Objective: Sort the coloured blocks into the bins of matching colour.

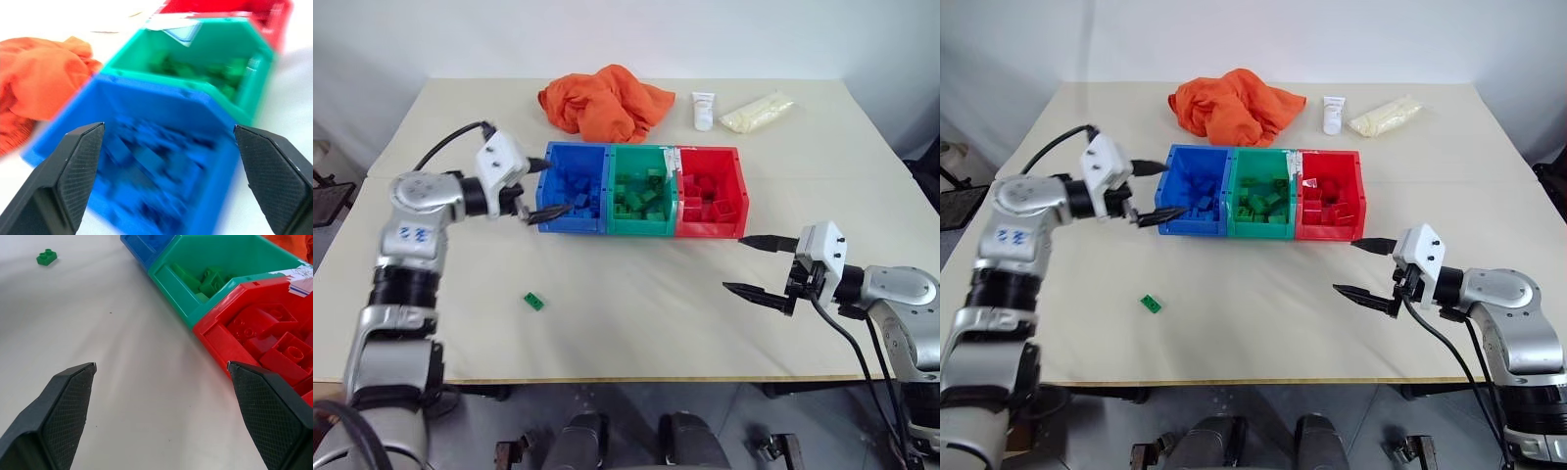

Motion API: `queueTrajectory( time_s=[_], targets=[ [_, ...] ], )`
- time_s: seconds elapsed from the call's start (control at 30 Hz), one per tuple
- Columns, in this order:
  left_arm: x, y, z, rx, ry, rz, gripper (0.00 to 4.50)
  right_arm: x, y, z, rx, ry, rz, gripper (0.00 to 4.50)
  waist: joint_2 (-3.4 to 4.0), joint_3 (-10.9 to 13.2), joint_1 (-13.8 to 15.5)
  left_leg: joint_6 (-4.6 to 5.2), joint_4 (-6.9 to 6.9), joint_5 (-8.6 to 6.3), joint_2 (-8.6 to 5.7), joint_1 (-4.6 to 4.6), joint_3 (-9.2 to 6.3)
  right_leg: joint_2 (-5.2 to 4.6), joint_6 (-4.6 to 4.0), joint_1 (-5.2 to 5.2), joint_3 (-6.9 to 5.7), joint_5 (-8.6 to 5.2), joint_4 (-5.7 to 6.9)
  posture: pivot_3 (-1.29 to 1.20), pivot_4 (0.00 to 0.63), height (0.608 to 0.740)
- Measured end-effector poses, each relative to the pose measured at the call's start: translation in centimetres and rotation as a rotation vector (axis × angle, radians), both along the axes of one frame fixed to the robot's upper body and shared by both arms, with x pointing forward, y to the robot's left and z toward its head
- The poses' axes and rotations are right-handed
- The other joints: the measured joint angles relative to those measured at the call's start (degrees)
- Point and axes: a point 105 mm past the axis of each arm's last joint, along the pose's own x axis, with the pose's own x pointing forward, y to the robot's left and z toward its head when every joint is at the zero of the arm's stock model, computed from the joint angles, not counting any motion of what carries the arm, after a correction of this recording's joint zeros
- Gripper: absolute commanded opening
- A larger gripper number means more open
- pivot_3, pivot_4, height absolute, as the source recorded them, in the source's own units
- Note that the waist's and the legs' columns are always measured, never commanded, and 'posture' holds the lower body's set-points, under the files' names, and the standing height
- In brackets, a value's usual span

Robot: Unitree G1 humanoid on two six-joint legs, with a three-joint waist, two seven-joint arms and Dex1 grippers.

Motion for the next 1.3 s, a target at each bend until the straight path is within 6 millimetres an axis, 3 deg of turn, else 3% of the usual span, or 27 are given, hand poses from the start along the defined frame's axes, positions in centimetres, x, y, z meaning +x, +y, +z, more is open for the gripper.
queueTrajectory(
  time_s=[0.2,0.37,0.57,0.73,0.83,1.0,1.13,1.3],
  targets=[
    [-6.7,3.5,-4.1,0.038,0.175,-0.007,4.47,0.4,0.3,0.0,-0.011,0.021,0.045,4.5,0.03,-0.01,0.05,-0.01,-0.1,-0.01,0.01,0.0,-0.02,0.02,-0.02,0.02,0.32,-0.01,-0.21,0.0,0.15,0.74],
    [-10.4,6.1,-5.2,0.03,0.233,0.062,4.47,1.1,0.5,0.3,-0.018,0.027,0.072,4.5,0.04,-0.01,0.2,0.01,-0.13,-0.02,-0.02,0.03,-0.06,0.04,-0.06,0.11,0.6,-0.03,-0.6,0.0,0.15,0.74],
    [-13.3,7.9,-6.6,0.017,0.285,0.105,4.47,1.5,0.3,0.5,-0.028,0.026,0.083,4.5,0.06,0.0,0.18,0.0,-0.21,-0.02,-0.01,0.04,-0.03,0.05,-0.07,0.1,0.65,-0.03,-0.67,0.0,0.15,0.74],
    [-13.1,7.3,-7.1,0.011,0.282,0.106,4.47,1.8,0.8,0.5,-0.034,0.03,0.102,4.5,0.06,0.0,0.23,0.0,-0.22,-0.03,-0.02,0.04,-0.03,0.05,-0.07,0.09,0.67,-0.03,-0.68,0.0,0.15,0.74],
    [-11.7,5.8,-7.2,0.032,0.237,0.076,4.47,1.9,1.0,0.3,-0.035,0.035,0.108,4.5,0.09,-0.02,0.37,0.0,-0.23,-0.03,-0.04,0.04,-0.03,0.05,-0.07,0.08,0.68,-0.03,-0.65,0.0,0.15,0.74],
    [-9.6,3.6,-9.8,0.068,0.244,0.019,4.47,1.6,1.0,0.1,-0.036,0.034,0.101,4.5,0.12,-0.03,0.08,0.0,-0.29,-0.03,-0.04,0.05,-0.01,0.1,-0.07,0.05,0.66,-0.03,-0.48,0.0,0.15,0.74],
    [-8.9,3.7,-11.3,0.107,0.269,0.015,4.47,1.2,0.7,-0.5,-0.033,0.044,0.08,4.5,0.12,-0.03,0.03,-0.01,-0.33,-0.02,0.01,0.05,0.07,0.13,-0.07,0.02,0.67,-0.03,-0.48,0.0,0.15,0.74],
    [-8.3,3.7,-11.7,0.122,0.267,0.004,4.47,0.6,0.4,-0.2,-0.03,0.031,0.059,4.5,0.12,-0.03,0.18,0.0,-0.29,-0.03,-0.02,0.05,0.07,0.11,-0.07,0.05,0.7,-0.03,-0.49,0.0,0.15,0.74]
  ],
)
